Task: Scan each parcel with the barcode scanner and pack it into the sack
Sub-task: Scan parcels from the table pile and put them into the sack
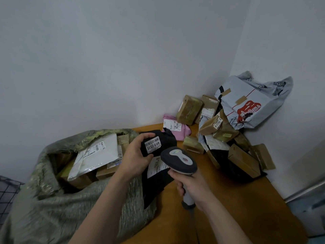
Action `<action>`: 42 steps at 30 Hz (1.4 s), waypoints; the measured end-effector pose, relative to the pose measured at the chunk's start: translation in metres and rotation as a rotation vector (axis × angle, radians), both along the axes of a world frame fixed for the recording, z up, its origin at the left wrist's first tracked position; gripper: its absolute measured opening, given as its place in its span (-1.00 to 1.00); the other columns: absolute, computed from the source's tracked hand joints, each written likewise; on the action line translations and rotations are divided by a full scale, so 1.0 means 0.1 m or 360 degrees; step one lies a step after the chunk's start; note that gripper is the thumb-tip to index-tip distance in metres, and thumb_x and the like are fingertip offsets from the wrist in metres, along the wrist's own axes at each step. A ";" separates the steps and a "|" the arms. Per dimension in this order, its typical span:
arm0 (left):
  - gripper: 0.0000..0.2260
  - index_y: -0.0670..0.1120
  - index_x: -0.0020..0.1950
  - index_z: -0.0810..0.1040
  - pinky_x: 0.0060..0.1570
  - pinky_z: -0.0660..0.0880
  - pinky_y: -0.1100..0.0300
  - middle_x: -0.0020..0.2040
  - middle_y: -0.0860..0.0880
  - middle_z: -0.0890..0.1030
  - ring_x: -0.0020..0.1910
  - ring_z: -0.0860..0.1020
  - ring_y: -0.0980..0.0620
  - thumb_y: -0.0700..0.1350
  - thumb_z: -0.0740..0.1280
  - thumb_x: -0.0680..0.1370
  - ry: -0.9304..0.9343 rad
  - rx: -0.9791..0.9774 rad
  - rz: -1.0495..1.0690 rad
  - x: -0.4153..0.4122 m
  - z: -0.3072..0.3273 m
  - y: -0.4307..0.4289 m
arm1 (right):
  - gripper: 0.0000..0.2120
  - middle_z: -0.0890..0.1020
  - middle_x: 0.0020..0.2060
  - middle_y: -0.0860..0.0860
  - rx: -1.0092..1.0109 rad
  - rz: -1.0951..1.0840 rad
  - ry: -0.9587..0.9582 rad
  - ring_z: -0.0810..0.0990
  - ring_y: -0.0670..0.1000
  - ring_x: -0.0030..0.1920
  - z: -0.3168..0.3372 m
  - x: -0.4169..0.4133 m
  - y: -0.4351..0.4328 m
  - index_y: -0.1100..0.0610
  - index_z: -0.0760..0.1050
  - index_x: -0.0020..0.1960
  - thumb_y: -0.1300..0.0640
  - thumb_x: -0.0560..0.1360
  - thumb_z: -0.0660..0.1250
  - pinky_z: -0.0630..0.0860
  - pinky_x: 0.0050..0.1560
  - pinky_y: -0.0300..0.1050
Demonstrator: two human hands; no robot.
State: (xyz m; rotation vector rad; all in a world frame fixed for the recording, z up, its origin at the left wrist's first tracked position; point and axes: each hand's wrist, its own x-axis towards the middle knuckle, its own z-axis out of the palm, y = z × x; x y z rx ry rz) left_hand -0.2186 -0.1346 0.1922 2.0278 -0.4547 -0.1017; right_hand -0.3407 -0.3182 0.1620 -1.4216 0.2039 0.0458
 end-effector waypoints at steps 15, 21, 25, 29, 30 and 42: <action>-0.35 -0.02 0.47 0.47 0.19 0.62 0.18 0.29 0.16 0.56 0.27 0.60 0.12 -0.53 0.38 0.48 0.0049 -0.0009 -0.0041 0.05 0.00 0.04 | -0.72 0.40 -0.47 0.05 -0.0003 0.0129 0.0052 0.34 0.03 -0.46 0.03 0.02 0.05 0.15 0.48 -0.28 0.16 0.56 0.46 0.34 -0.39 -0.12; -0.36 -0.02 0.48 0.46 0.21 0.62 0.15 0.29 0.15 0.55 0.28 0.59 0.07 -0.51 0.39 0.49 0.0062 -0.0007 -0.0037 0.04 0.00 0.06 | -0.69 0.40 -0.47 0.04 0.0060 0.0132 0.0075 0.33 0.01 -0.47 0.04 0.03 0.09 0.02 0.49 -0.33 0.18 0.56 0.45 0.33 -0.41 -0.13; -0.36 -0.01 0.48 0.46 0.21 0.62 0.14 0.30 0.16 0.55 0.29 0.59 0.07 -0.50 0.39 0.49 0.0060 -0.0005 -0.0041 0.04 0.00 0.07 | -0.71 0.41 -0.47 0.03 0.0068 0.0138 0.0082 0.35 0.01 -0.47 0.02 0.04 0.09 0.05 0.49 -0.30 0.16 0.55 0.47 0.33 -0.39 -0.12; -0.36 -0.01 0.47 0.47 0.18 0.62 0.17 0.26 0.18 0.55 0.24 0.60 0.13 -0.51 0.38 0.49 0.0081 -0.0025 -0.0031 0.04 0.02 0.08 | -0.79 0.43 -0.45 0.04 0.0081 0.0158 0.0080 0.36 0.01 -0.46 0.02 0.04 0.10 0.14 0.53 -0.21 0.09 0.51 0.49 0.35 -0.38 -0.10; -0.36 -0.01 0.47 0.47 0.18 0.62 0.17 0.26 0.18 0.56 0.23 0.61 0.14 -0.52 0.37 0.49 0.0086 -0.0040 -0.0032 0.04 0.03 0.08 | -0.76 0.43 -0.45 0.05 0.0075 0.0154 0.0080 0.37 0.01 -0.45 0.02 0.05 0.11 0.22 0.53 -0.17 0.08 0.50 0.49 0.35 -0.38 -0.10; -0.37 -0.01 0.31 0.60 -0.03 0.67 0.06 0.15 -0.08 0.71 0.10 0.70 -0.05 -0.62 0.25 0.46 0.0249 -0.0848 0.0424 0.11 0.27 0.44 | -0.63 0.73 0.09 -0.04 0.0369 -0.0019 0.0267 0.66 0.06 0.18 -0.14 0.27 0.31 0.13 0.68 0.16 0.05 0.38 0.52 0.69 -0.02 0.04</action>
